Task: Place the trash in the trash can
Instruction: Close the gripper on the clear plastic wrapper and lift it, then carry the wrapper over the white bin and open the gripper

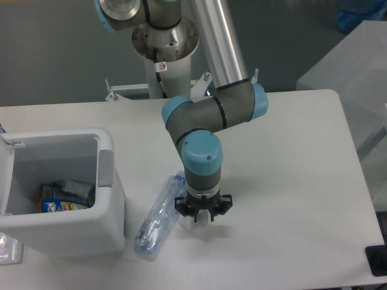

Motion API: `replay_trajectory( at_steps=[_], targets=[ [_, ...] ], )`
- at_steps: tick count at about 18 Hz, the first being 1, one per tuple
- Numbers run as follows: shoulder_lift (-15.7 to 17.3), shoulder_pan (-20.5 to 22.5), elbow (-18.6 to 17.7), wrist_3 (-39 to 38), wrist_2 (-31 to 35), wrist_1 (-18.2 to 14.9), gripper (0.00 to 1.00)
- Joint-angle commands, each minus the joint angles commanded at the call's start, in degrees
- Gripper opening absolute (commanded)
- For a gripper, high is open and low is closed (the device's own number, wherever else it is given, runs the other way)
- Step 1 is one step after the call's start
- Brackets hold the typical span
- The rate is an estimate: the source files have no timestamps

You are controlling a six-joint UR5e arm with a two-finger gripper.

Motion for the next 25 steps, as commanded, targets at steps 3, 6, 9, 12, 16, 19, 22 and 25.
replay_trajectory(
  at_steps=[3,6,9,12,16,19,22,25],
  targets=[
    [0.7,-0.1,0.5,0.0,-1.2,-0.3,0.08],
    [1.9,0.4,0.8,0.1,-4.7,-0.3,0.05],
    [5.4,0.8,1.8,0.1,-6.4,-0.3,0.05],
    [6.9,1.8,3.9,-0.4,-11.9,-0.3,0.05],
    [9.4,4.2,7.5,-3.9,-22.0,-0.3,0.05],
    [11.3,5.6,10.7,-8.3,-27.6,-0.3,0.05],
    [13.2,7.6,13.8,-14.9,-34.6,-0.3,0.05],
    [15.3,7.0,15.8,-18.8,-35.9,-0.3,0.05]
  ],
)
